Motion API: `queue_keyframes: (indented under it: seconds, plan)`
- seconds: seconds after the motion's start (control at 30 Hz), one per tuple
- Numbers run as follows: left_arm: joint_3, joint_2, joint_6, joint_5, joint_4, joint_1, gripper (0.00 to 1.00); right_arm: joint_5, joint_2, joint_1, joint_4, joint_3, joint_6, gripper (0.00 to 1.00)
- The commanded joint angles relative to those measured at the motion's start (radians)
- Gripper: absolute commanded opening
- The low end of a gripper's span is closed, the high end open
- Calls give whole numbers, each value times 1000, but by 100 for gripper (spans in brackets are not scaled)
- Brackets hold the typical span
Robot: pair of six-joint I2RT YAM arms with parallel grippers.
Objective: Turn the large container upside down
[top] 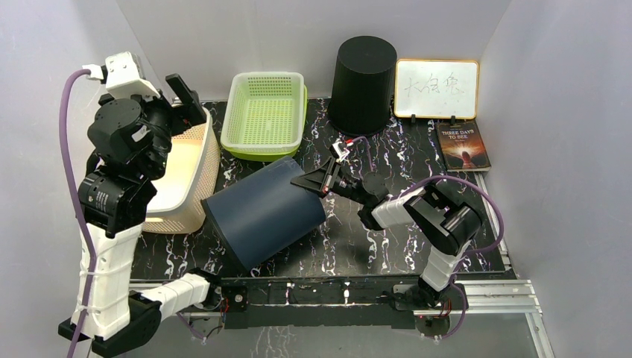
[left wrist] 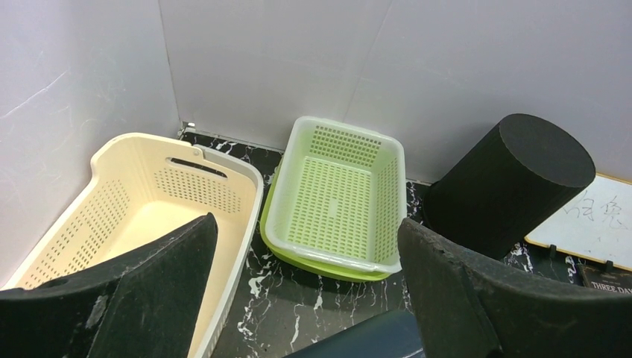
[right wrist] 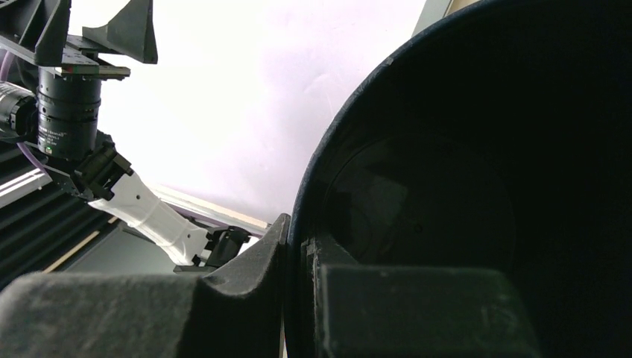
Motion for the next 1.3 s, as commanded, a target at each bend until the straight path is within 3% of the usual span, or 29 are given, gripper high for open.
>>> queue_keyframes:
  seconds: [0.0,0.4,0.6,1.0,1.27]
  plan:
    - [56,28,17,22,-11,-2,88,110,-46,5,387,60,92,0]
    - [129,83,16,31,-56,-3,88,150,93,59,386,171,184,0]
    - [133,96,20,26,-75,-1,88,104,157,-46,387,97,230,0]
    - [122,94,24,15,-75,-2,88,-122,202,-384,387,-63,299,0]
    - [163,104,26,16,-99,-2,88,-122,141,-348,388,2,340,0]
